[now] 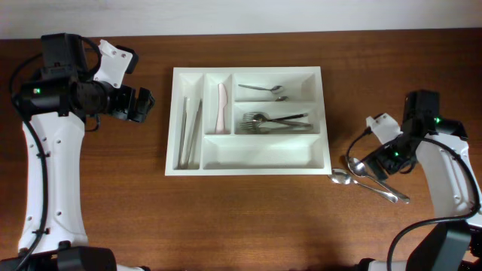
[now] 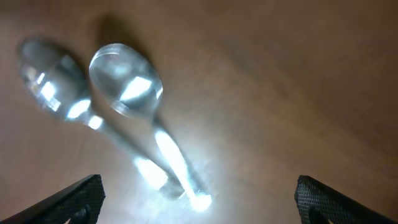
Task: Pack container
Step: 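Position the right gripper over the two silver spoons, then close the right gripper on one silver spoon and lift it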
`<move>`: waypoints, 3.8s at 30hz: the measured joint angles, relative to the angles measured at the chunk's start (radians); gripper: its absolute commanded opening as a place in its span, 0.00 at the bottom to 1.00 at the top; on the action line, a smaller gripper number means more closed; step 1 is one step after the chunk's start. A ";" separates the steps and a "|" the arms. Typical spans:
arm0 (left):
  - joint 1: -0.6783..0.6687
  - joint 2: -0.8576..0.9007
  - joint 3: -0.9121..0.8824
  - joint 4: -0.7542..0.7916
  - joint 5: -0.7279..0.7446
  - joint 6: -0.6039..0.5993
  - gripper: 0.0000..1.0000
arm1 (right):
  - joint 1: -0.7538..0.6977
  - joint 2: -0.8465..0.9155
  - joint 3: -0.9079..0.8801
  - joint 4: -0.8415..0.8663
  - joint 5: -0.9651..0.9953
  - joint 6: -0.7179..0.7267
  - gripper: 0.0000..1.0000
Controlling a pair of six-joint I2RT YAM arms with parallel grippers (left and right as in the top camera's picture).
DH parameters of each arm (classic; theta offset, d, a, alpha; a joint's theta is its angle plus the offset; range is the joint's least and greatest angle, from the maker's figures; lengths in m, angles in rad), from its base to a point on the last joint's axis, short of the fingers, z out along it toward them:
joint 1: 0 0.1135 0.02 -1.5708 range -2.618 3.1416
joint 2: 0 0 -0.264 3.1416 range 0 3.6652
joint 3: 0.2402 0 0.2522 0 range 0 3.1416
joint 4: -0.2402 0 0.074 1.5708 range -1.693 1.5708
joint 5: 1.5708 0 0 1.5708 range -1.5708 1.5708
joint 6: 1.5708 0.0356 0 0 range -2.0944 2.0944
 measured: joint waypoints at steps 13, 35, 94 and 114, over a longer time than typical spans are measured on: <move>0.000 0.000 0.000 0.000 0.000 0.000 0.99 | 0.000 0.001 0.000 -0.114 -0.134 0.042 1.00; 0.000 0.000 0.000 0.000 0.000 0.000 0.99 | -0.018 0.194 0.000 -0.131 0.036 -0.005 0.91; 0.000 0.000 0.000 0.000 0.000 0.000 0.99 | -0.056 0.222 -0.144 0.236 -0.042 -0.101 0.60; 0.000 0.000 0.000 0.000 0.000 0.000 0.99 | -0.056 0.229 -0.146 0.256 -0.071 -0.101 0.13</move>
